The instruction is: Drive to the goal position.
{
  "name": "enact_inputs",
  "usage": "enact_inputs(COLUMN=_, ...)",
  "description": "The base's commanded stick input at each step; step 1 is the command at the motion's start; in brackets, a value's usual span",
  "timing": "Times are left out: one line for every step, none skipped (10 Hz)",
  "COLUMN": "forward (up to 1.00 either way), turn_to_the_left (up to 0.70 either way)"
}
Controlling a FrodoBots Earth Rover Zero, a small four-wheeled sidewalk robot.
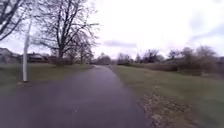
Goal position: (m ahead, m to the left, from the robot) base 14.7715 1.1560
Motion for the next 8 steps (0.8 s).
enact_inputs(forward=1.0, turn_to_the_left=0.0)
enact_inputs(forward=1.0, turn_to_the_left=0.0)
enact_inputs(forward=1.0, turn_to_the_left=0.0)
enact_inputs(forward=1.0, turn_to_the_left=0.0)
enact_inputs(forward=1.0, turn_to_the_left=0.0)
enact_inputs(forward=1.0, turn_to_the_left=0.0)
enact_inputs(forward=1.0, turn_to_the_left=0.0)
enact_inputs(forward=1.0, turn_to_the_left=0.0)
